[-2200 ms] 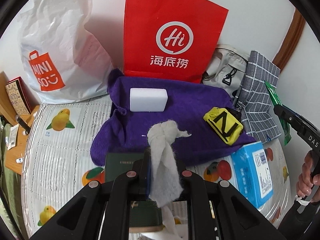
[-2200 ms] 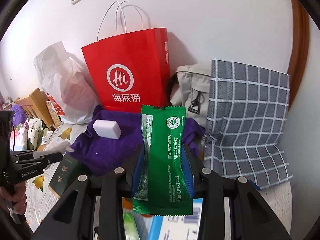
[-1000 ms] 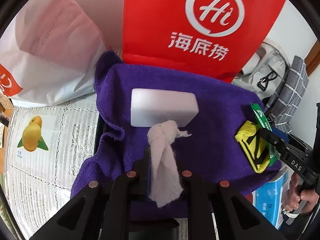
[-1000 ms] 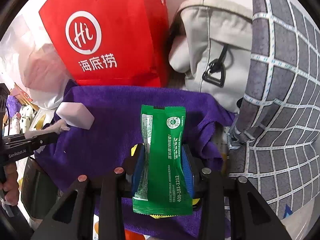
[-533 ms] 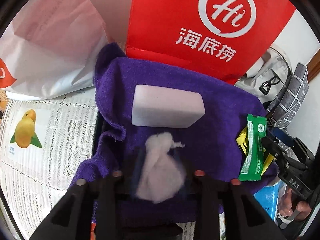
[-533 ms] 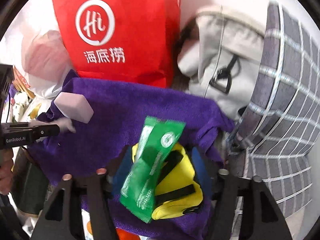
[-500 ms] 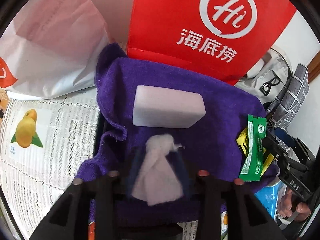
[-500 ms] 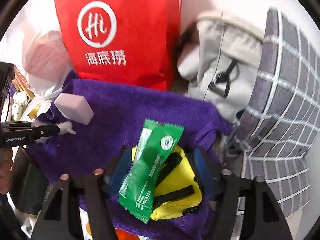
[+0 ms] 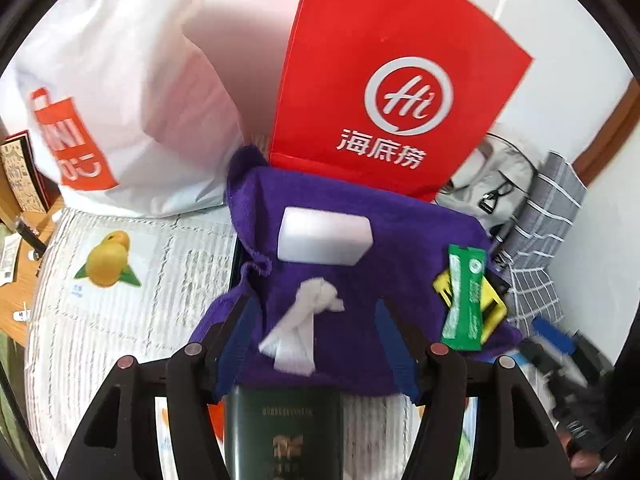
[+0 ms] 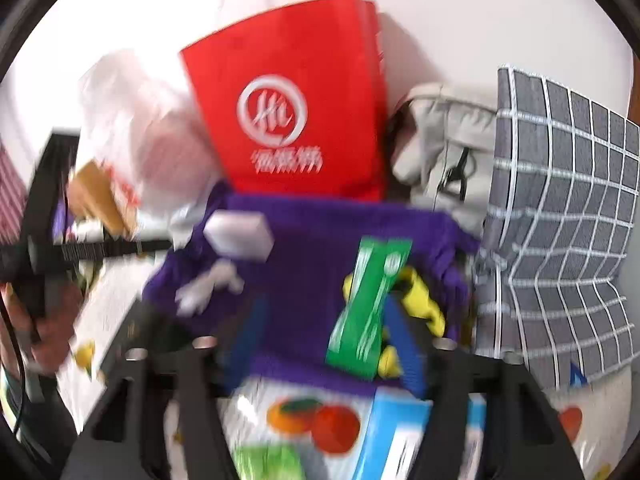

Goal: Organize soft objects
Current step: 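Release the tissue onto the towel with the left tool while the right drops the green packet, then move both open tools back to the bed and grasp the green tissue pack with the right tool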

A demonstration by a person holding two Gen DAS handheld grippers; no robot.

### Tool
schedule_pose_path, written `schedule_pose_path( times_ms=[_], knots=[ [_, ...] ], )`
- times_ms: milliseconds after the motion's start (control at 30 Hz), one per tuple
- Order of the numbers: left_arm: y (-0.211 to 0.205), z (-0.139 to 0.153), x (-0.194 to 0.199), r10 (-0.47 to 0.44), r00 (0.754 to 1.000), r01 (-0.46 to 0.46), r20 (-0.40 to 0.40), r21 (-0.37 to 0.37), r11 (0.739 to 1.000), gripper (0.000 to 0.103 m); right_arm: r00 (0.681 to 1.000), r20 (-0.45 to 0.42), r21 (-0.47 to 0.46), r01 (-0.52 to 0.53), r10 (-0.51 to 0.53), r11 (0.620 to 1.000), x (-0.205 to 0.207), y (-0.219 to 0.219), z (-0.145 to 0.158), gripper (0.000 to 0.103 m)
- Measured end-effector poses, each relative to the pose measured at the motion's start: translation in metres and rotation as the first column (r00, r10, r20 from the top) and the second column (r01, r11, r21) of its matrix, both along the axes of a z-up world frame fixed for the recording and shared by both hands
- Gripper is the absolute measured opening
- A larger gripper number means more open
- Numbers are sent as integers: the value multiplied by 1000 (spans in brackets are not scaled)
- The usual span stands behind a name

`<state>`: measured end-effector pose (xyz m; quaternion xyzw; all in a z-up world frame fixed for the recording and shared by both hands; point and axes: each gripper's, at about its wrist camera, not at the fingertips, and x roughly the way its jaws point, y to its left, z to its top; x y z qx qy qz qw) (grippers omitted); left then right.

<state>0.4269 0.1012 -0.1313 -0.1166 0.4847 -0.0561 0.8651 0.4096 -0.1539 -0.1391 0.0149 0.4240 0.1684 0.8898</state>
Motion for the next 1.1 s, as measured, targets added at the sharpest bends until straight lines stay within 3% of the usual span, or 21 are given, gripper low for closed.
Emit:
schedule_pose_path(
  times_ms=[133, 333, 533, 567, 600, 667, 733, 967, 1100],
  knots=[
    [10, 8, -29, 0, 1000, 0, 12, -13, 1000, 60, 999, -20, -61, -46, 45, 997, -39, 9, -11, 44],
    [11, 6, -71, 4, 1000, -4, 10, -18, 1000, 60, 991, -86, -20, -100, 98, 995, -87, 19, -36, 44],
    [15, -3, -115, 2, 1000, -2, -8, 7, 1000, 61, 985, -119, -141, -138, 122, 980, -110, 42, -68, 44],
    [15, -4, -123, 0, 1000, 0, -11, 12, 1000, 60, 985, -122, -159, -143, 124, 977, -112, 45, -72, 41],
    [16, -6, -129, 0, 1000, 0, -14, 13, 1000, 60, 985, -126, -201, -142, 118, 969, -113, 49, -78, 20],
    [18, -8, -138, 0, 1000, 0, -20, 11, 1000, 60, 985, -125, -211, -143, 119, 967, -116, 50, -81, 15],
    [20, -10, -147, 5, 1000, -5, -26, 4, 1000, 60, 989, -87, -200, -132, 117, 971, -123, 48, -72, 10],
    [16, -19, -177, 3, 998, -6, -56, -41, 999, 60, 998, 11, -127, -60, 62, 990, -167, 25, -22, 10],
    [3, -28, -195, -18, 997, 14, -69, -51, 999, 60, 999, 26, -108, -36, 39, 993, -200, 11, -8, 10]
  ],
)
